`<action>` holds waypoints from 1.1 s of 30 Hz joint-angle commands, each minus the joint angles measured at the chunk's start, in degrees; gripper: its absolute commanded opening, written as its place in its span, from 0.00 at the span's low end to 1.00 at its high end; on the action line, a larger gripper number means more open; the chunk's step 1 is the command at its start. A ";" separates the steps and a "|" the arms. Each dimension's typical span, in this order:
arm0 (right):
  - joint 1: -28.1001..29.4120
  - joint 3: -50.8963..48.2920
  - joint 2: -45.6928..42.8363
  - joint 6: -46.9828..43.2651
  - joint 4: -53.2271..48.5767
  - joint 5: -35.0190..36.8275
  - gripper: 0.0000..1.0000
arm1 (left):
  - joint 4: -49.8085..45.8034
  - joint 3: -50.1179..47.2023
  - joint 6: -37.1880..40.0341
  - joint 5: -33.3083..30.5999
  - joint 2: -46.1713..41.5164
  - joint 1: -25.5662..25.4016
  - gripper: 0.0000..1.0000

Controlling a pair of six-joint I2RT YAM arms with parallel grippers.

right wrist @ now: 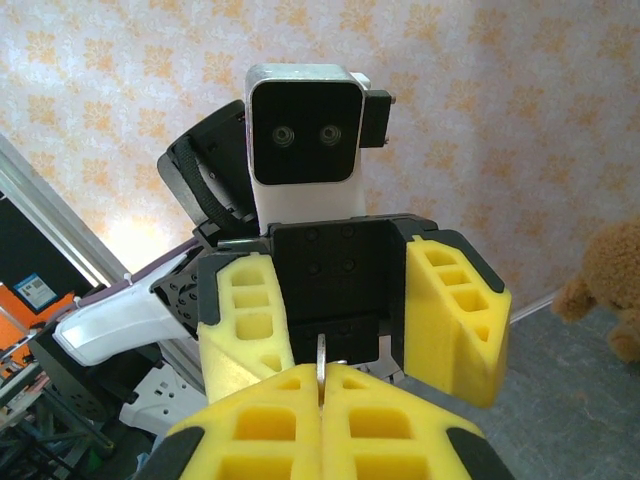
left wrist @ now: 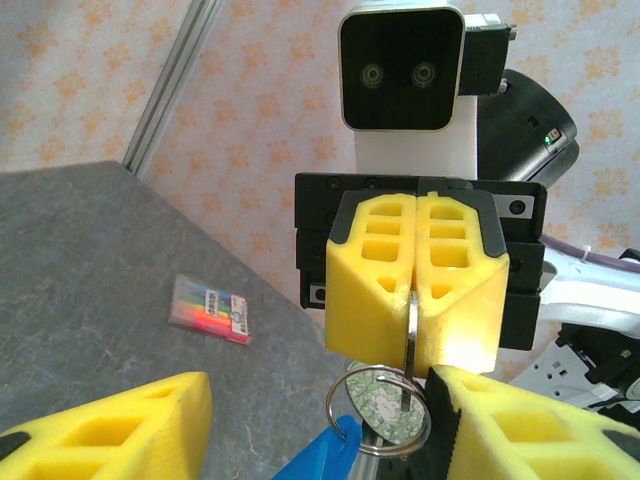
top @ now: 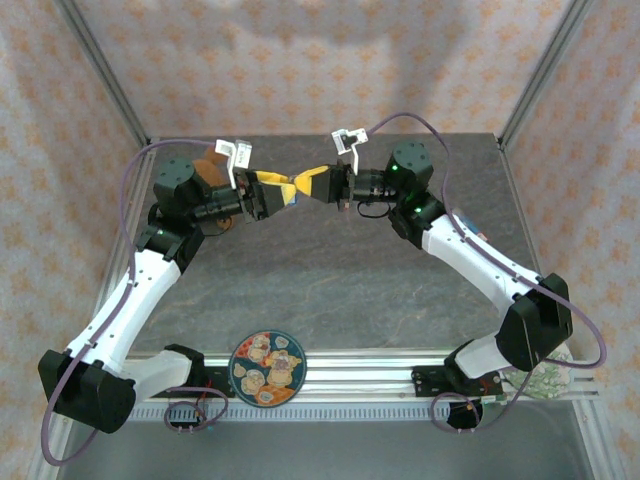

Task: Remove the keys from the keyring

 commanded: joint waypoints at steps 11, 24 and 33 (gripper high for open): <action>1.88 2.30 -0.85 2.38 7.19 -5.90 0.00 | 7.74 0.66 -5.00 1.08 1.38 -0.06 0.51; 2.50 3.13 0.33 6.47 12.52 -7.12 0.00 | 12.63 -0.28 -8.28 2.96 1.12 -0.08 0.37; 2.59 2.74 0.67 8.23 14.87 -7.34 0.00 | 15.68 -0.91 -10.36 3.55 0.94 -0.08 0.12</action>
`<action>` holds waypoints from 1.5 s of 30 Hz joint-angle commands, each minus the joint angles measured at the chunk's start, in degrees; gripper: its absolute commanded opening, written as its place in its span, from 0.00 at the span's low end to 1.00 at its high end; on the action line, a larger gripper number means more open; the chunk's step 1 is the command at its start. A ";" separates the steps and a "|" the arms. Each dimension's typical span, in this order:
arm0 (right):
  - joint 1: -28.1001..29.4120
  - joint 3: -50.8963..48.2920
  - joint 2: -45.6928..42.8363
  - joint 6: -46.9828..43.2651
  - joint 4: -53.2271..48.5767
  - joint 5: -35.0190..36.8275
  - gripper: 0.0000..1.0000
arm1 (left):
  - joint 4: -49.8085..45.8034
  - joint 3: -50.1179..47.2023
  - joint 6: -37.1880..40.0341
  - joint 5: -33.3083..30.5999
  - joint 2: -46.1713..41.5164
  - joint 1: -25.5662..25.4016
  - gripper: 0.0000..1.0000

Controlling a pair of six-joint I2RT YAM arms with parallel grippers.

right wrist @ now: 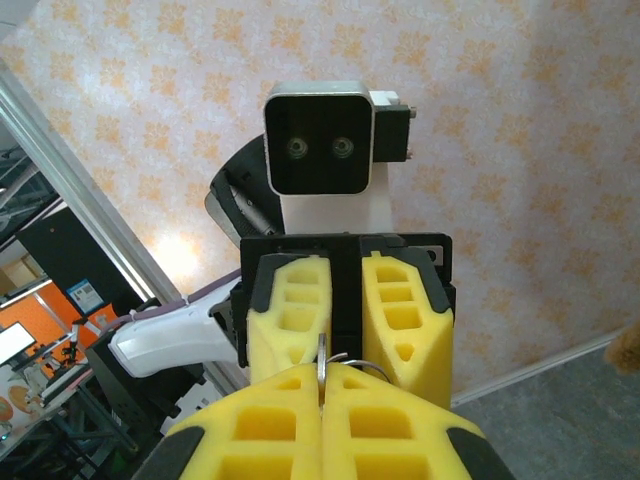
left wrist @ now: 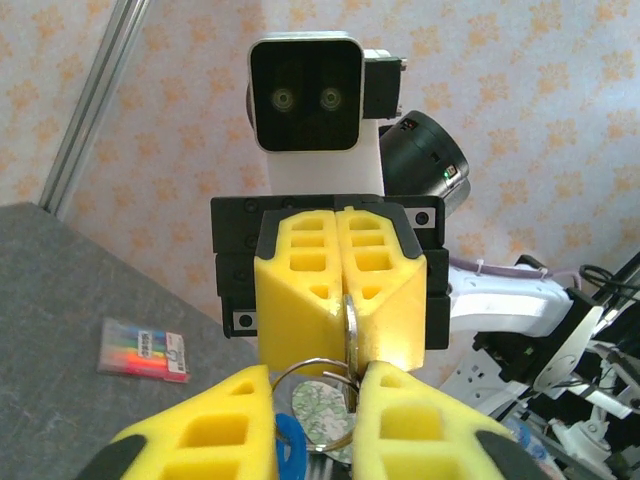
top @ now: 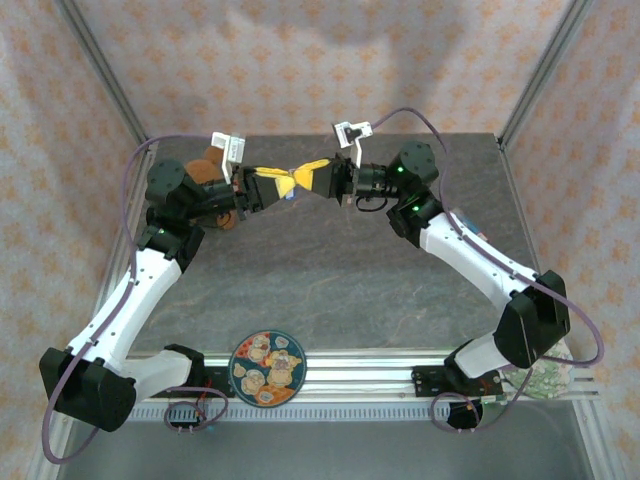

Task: Remove the keys from the keyring

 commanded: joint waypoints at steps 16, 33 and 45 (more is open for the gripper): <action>1.01 -1.22 -2.88 -2.75 3.60 -0.72 0.00 | -1.70 -1.99 1.90 -4.35 -2.62 -0.08 0.00; 5.16 -7.52 -10.27 -23.50 -4.75 4.42 0.00 | -0.33 -1.89 0.00 -6.57 -1.76 -0.08 0.00; 2.58 -6.23 -10.37 -18.17 -4.34 2.48 0.00 | -4.49 -3.20 2.74 -8.00 -5.98 0.70 0.25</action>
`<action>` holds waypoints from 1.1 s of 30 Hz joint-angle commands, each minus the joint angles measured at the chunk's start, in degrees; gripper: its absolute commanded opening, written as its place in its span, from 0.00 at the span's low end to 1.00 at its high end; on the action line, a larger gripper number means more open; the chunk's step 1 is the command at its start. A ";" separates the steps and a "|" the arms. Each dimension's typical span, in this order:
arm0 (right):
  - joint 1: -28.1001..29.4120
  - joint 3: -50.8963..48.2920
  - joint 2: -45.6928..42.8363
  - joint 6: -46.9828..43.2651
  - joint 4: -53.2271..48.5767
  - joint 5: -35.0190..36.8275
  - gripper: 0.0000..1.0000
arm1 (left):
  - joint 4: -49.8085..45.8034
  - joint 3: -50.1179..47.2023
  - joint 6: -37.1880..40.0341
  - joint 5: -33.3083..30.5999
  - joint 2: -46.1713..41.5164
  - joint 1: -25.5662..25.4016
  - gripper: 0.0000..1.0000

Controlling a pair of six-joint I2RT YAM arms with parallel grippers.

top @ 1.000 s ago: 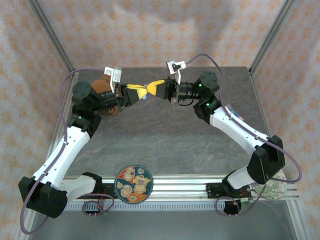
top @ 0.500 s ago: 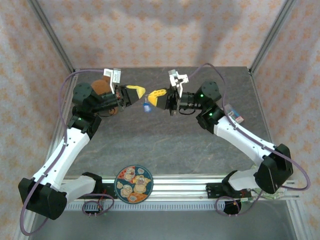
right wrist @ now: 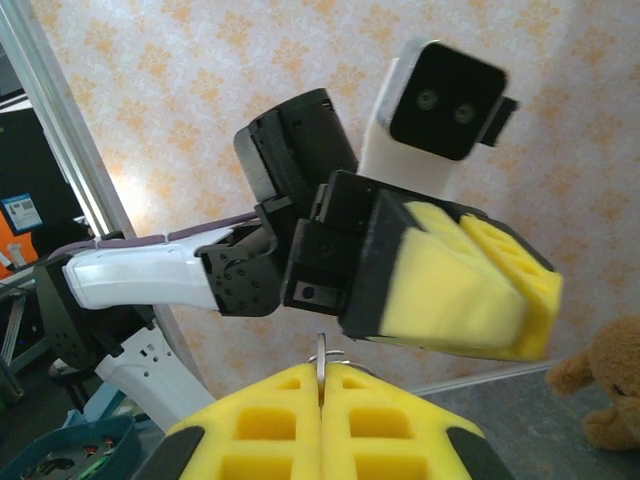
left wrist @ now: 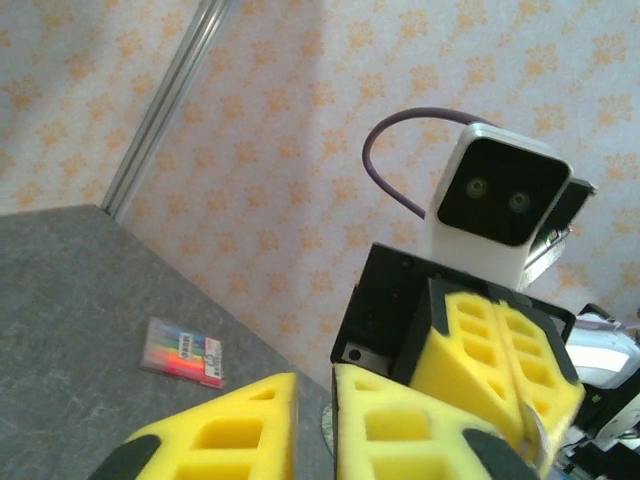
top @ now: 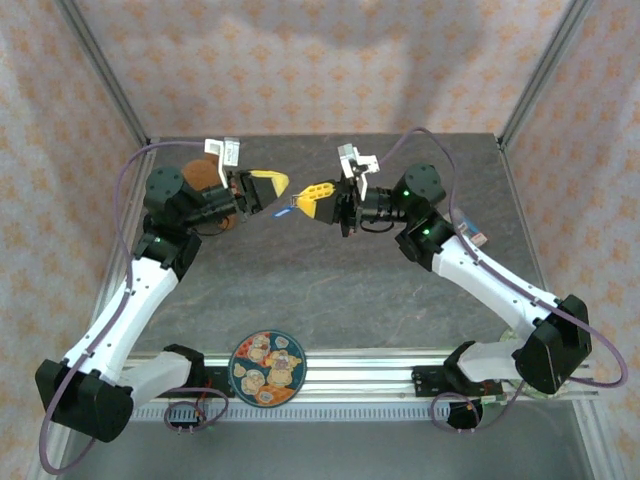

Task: Remove the keys from the keyring

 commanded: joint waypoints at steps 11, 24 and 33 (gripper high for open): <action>-2.60 5.26 2.93 14.11 9.08 -7.60 0.00 | 23.48 -4.31 -15.55 7.50 0.40 0.84 0.70; -2.78 8.01 6.75 20.66 15.08 -8.23 0.00 | 52.36 -4.02 -38.64 12.94 9.72 -0.62 0.76; -2.75 9.18 8.85 21.80 16.04 -8.16 0.00 | 52.83 -3.70 -38.98 13.89 9.91 -1.53 0.74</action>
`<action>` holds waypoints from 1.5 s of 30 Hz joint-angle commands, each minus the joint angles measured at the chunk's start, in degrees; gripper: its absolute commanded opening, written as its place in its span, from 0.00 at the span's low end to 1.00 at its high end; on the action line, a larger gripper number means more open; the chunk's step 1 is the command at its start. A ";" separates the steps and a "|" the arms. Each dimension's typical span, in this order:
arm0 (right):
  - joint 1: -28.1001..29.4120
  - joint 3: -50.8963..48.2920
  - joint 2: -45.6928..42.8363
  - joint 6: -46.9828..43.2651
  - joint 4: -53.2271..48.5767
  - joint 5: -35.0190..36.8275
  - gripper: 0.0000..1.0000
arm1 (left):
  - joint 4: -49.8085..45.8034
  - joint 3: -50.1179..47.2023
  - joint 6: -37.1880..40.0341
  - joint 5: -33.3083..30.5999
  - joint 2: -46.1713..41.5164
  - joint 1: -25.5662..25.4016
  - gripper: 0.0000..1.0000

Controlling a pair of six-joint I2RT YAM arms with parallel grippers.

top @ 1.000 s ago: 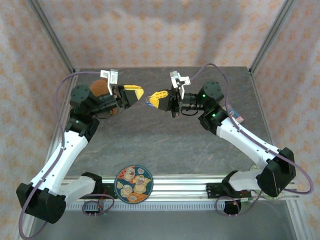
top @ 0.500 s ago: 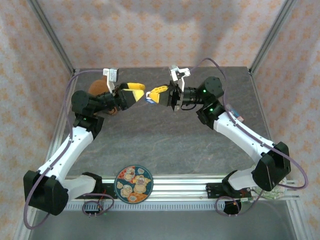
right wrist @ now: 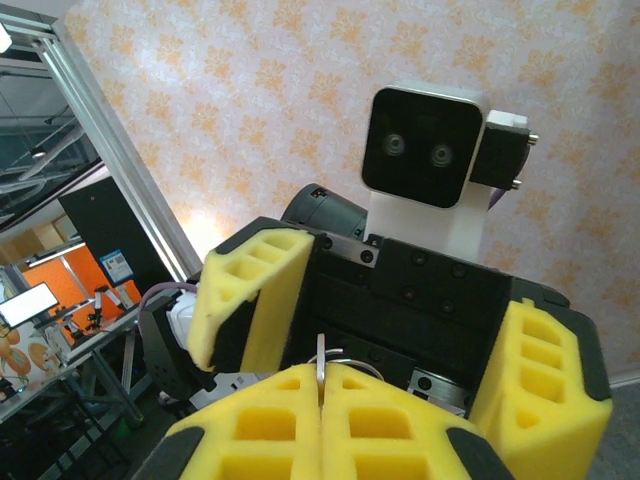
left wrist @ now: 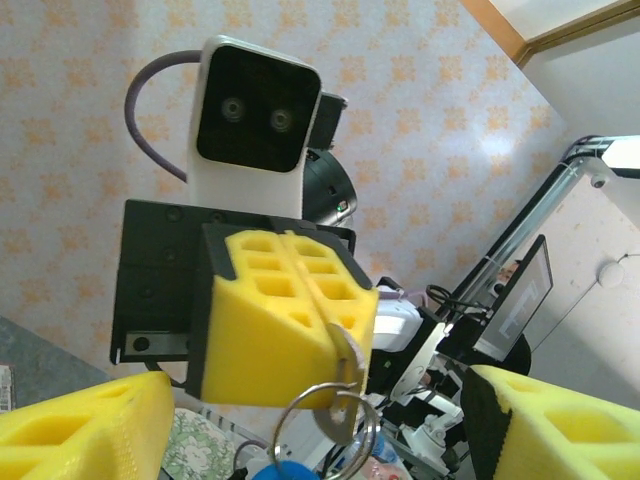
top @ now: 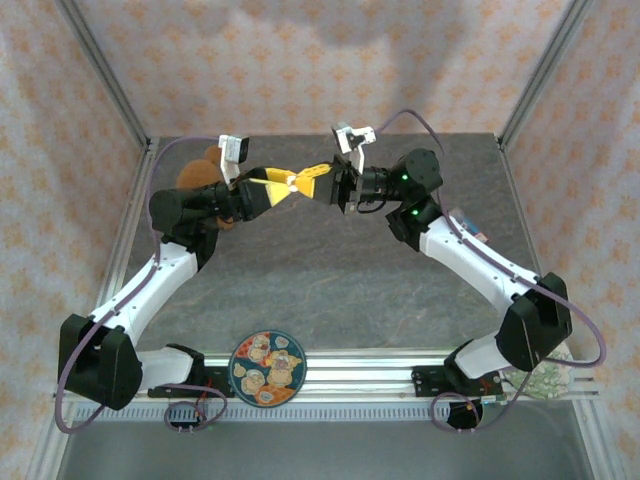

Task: Remove the keys from the keyring

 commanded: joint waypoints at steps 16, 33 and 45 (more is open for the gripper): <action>-0.35 1.27 1.65 5.64 9.13 -0.98 0.00 | 11.35 2.72 -7.04 2.36 2.25 -0.94 0.48; -1.22 -1.06 0.23 5.39 9.43 0.11 0.00 | 14.89 3.43 -10.24 1.98 3.23 -0.79 0.11; -1.50 -4.95 -4.48 -5.17 2.18 4.66 0.00 | 14.36 2.30 -9.29 -0.32 2.33 0.52 0.00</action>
